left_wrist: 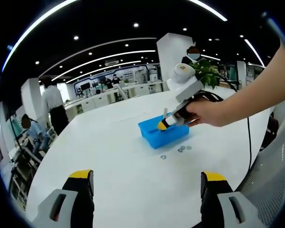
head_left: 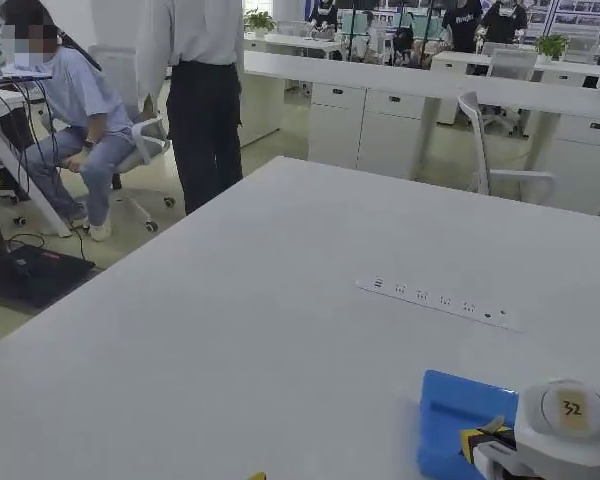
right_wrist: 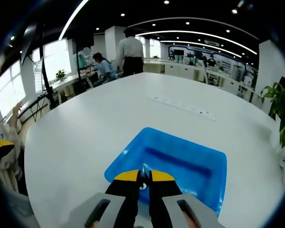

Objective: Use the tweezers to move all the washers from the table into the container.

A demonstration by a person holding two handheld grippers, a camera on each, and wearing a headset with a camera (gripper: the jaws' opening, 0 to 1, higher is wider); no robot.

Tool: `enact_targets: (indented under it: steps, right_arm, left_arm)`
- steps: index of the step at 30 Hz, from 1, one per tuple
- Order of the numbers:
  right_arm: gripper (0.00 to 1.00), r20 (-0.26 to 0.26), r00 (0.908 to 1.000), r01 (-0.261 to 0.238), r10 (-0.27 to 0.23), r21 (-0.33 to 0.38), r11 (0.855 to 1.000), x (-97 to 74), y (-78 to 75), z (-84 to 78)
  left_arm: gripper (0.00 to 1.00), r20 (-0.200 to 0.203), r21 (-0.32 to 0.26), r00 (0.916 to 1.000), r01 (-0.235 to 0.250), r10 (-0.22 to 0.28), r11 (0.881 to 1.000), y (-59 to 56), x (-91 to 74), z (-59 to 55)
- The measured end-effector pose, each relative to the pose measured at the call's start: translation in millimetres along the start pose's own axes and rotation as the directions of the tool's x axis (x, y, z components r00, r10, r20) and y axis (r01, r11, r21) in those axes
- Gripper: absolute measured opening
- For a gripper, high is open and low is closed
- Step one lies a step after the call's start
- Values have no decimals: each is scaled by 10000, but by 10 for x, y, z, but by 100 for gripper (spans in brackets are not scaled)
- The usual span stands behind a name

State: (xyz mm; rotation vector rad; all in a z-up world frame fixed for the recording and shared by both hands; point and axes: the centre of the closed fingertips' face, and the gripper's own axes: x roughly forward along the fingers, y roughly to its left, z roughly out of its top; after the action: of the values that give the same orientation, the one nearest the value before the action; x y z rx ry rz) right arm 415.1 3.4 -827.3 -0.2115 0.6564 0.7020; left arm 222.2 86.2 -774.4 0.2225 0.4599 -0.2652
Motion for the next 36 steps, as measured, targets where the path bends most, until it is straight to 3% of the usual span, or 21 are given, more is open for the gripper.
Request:
enact_targets:
  steps: [7, 14, 19, 32, 36]
  right_arm:
    - [3, 237, 9997, -98, 102, -169, 9998, -94, -37, 114]
    - [3, 717, 9974, -53, 45, 120, 9999, -294, -88, 194]
    - [4, 1077, 9941, 100, -95, -39, 9999, -528, -58, 237]
    - [4, 1700, 9854, -67, -30, 561, 9984, -880, -73, 175]
    - [3, 1773, 9842, -167, 25, 787, 9968, -948, -58, 121]
  left_arm:
    - [96, 27, -3, 10000, -5, 5, 10000, 5, 0, 4]
    - [96, 114, 78, 9999, 22, -23, 10000, -6, -10, 16]
    - [96, 183, 28, 9998, -3, 3, 10000, 5, -19, 23]
    - [96, 1, 167, 10000, -98, 98, 9998, 7, -21, 0]
    - [96, 123, 138, 9998, -186, 185, 9997, 24, -34, 23]
